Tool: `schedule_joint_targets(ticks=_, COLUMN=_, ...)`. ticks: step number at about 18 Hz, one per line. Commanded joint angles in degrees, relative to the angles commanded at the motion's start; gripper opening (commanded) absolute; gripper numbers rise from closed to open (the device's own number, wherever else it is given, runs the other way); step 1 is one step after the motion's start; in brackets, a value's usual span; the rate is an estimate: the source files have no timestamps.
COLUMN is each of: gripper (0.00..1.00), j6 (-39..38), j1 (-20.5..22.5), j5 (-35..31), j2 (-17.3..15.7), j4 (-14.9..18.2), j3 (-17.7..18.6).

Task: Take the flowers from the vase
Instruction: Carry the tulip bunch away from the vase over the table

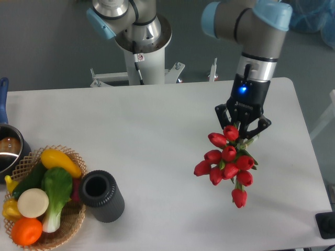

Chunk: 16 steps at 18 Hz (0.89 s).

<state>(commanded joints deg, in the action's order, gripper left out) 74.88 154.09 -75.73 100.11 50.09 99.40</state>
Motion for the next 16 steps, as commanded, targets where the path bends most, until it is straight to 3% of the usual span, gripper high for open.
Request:
schedule_joint_targets(ticks=2, gripper=0.19, j6=-0.17, j1=-1.5, j5=-5.11, j2=0.17, j4=2.02, j3=-0.79)
schedule_joint_targets(ticks=10, gripper=0.2, j6=-2.9, j1=-2.03, j5=-9.87, j2=0.61, j4=11.52, j3=-5.0)
schedule_joint_targets(ticks=16, gripper=0.2, j6=-4.31, j1=-2.03, j5=-11.99, j2=0.44, j4=13.63, j3=-6.24)
